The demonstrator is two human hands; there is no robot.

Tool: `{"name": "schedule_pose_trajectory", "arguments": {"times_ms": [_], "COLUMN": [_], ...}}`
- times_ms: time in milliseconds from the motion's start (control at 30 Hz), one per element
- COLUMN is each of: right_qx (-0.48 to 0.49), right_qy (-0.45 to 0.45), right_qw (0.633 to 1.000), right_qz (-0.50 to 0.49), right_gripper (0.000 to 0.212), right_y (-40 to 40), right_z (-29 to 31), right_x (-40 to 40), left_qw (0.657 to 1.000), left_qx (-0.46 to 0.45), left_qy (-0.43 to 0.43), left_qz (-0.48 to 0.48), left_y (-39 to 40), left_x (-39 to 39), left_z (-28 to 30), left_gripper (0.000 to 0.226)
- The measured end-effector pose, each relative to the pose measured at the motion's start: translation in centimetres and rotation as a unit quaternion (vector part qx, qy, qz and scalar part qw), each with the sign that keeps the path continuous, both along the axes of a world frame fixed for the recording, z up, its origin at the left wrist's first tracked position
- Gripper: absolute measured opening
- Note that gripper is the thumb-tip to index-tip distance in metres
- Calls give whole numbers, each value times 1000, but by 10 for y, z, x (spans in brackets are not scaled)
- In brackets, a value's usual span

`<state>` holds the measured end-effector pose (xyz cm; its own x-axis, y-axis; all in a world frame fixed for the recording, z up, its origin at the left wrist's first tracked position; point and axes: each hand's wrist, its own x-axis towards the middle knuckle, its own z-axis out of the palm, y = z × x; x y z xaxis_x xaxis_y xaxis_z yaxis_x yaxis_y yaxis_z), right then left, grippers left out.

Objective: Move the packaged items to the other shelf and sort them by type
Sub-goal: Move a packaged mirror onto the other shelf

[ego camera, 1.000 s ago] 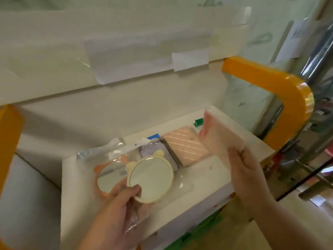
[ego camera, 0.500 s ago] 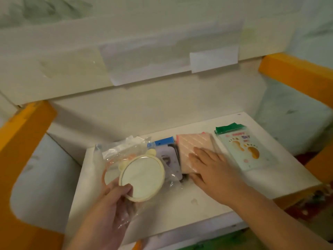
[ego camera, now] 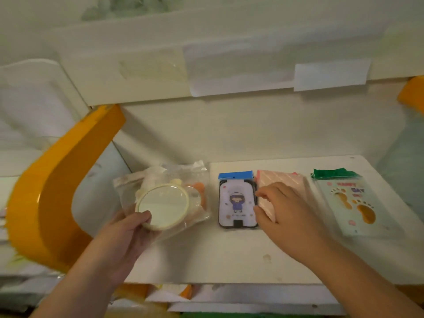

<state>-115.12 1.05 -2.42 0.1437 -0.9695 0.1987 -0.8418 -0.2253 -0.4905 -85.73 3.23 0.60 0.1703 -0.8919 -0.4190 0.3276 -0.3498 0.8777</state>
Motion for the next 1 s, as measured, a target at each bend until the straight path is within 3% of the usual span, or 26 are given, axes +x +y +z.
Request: {"name": "schedule_pose_trajectory", "arguments": {"times_ms": [133,367,467,533,600,667,733,800,1000], "right_qx": [5,25,26,24,23,21,25,29,38], "right_qy": [-24,-60,-58,-51,-49,-50,-50,-51,-61], "right_qw": [999,995,994,994,994,994,994,993,993], "right_qz": [48,75,90,97,97,98,99,98,98], "right_gripper": [21,24,24,24,24,24,26,26,24], "right_y": [-7,-2,1,-1,-3,-5,-6,-7,-10], "right_z": [-1,-7,-7,-7,-7,-8,-9,-9,-13], "right_x": [20,34,36,35,33,31,30,29,27], "left_qw": [997,992,966,932,909,903,910,927,929], "left_qx": [3,31,19,8,-9,-26,-12,9,-30], "left_qy": [-66,-123,-256,-363,-416,-429,-414,-375,-367], "left_qz": [33,-7,-12,-17,-9,-7,-15,-23,-26], "left_y": [-20,-64,-65,-61,-58,-56,-54,-50,-49], "left_x": [6,3,6,3,1,2,2,1,-3], "left_z": [-6,-10,-14,-11,-16,-25,-29,-30,-34], "left_gripper": [42,62,62,47,39,36,61,71,61]}}
